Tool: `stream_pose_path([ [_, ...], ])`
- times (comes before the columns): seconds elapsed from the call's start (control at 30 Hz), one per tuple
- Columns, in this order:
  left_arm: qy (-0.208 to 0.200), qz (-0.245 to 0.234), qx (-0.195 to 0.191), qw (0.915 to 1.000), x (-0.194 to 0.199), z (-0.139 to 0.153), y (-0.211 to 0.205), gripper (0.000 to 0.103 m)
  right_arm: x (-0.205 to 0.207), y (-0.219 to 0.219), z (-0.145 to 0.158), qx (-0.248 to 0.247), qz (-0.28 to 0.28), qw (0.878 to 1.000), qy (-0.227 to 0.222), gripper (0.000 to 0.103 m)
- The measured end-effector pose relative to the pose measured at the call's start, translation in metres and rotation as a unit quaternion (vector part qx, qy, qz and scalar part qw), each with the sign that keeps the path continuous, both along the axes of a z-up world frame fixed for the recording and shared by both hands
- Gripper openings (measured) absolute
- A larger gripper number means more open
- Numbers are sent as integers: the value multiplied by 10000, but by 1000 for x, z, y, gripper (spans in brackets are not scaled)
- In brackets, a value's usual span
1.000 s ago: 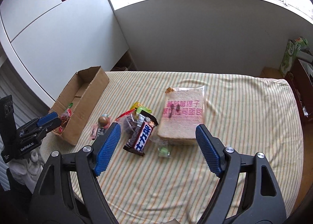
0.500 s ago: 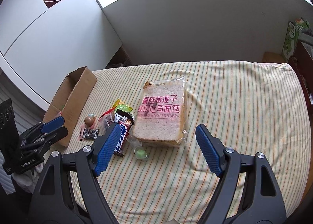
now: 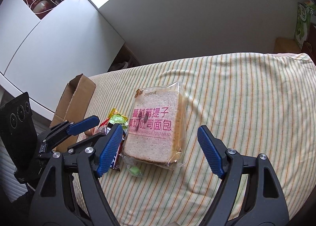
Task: Organize snacks
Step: 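Move the right tool to the pink-printed bread bag and close on it, then lift the bread bag with the right tool and lower it into the box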
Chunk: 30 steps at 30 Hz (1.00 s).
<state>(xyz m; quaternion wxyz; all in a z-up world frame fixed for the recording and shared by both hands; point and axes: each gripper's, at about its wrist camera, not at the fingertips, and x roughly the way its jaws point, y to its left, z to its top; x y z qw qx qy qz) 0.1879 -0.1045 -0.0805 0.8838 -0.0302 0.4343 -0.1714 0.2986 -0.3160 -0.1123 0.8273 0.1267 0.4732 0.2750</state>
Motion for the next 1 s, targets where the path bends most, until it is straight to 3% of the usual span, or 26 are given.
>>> stream_pose_path([
  [0.33, 367, -283, -78, 9989, 31, -21, -11, 51, 19, -1, -13, 170, 163, 9994, 251, 65],
  [0.6, 756, -467, -278, 9957, 33, -34, -9, 51, 22, 11, -21, 113, 441, 9981, 419, 53],
  [0.83, 877, -783, -301, 9926, 27, -37, -21, 53, 19, 18, -31, 43, 550, 9964, 649, 53],
  [1.0, 802, -835, -200, 9931, 23, -34, -26, 55, 12, 26, -25, -162, 512, 9971, 531, 51],
])
